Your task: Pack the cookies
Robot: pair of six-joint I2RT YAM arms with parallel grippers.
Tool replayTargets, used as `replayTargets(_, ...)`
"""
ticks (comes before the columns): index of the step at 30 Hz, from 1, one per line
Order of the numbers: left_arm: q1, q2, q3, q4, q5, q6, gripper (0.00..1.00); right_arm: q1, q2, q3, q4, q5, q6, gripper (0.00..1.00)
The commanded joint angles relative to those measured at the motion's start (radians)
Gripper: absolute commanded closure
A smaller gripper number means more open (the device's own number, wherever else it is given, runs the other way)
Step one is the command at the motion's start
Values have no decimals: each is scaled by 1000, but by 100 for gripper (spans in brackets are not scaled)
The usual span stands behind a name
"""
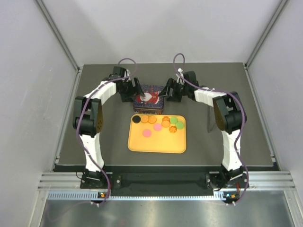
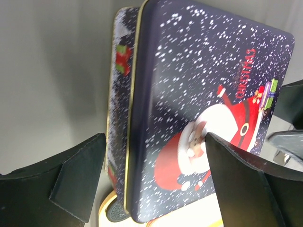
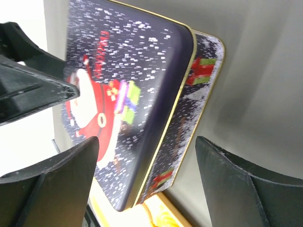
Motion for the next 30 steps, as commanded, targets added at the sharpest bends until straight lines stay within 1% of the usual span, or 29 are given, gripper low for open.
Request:
replayTargets(1, 21, -90, -46, 47, 32, -9, 10, -11, -98, -20, 25, -26, -27, 17)
replayTargets(8, 29, -142, -132, 96, 78, -39, 10, -8, -154, -124, 79, -36, -7, 17)
replayTargets(13, 29, -170, -209, 137, 105, -68, 10, 15, -175, -181, 85, -33, -2, 17)
replayTargets(18, 29, -190, -281, 185, 122, -94, 10, 48, -166, -190, 96, -23, 9, 18)
replayTargets(24, 29, -202, -310, 200, 131, -111, 11, 70, -152, -208, 140, -24, 52, 19)
replayTargets(27, 29, -204, -329, 220, 139, -125, 13, 71, -146, -221, 166, -33, 84, 24)
replayTargets(30, 26, -208, -359, 255, 141, -157, 17, 81, -141, -224, 169, -26, 90, 30)
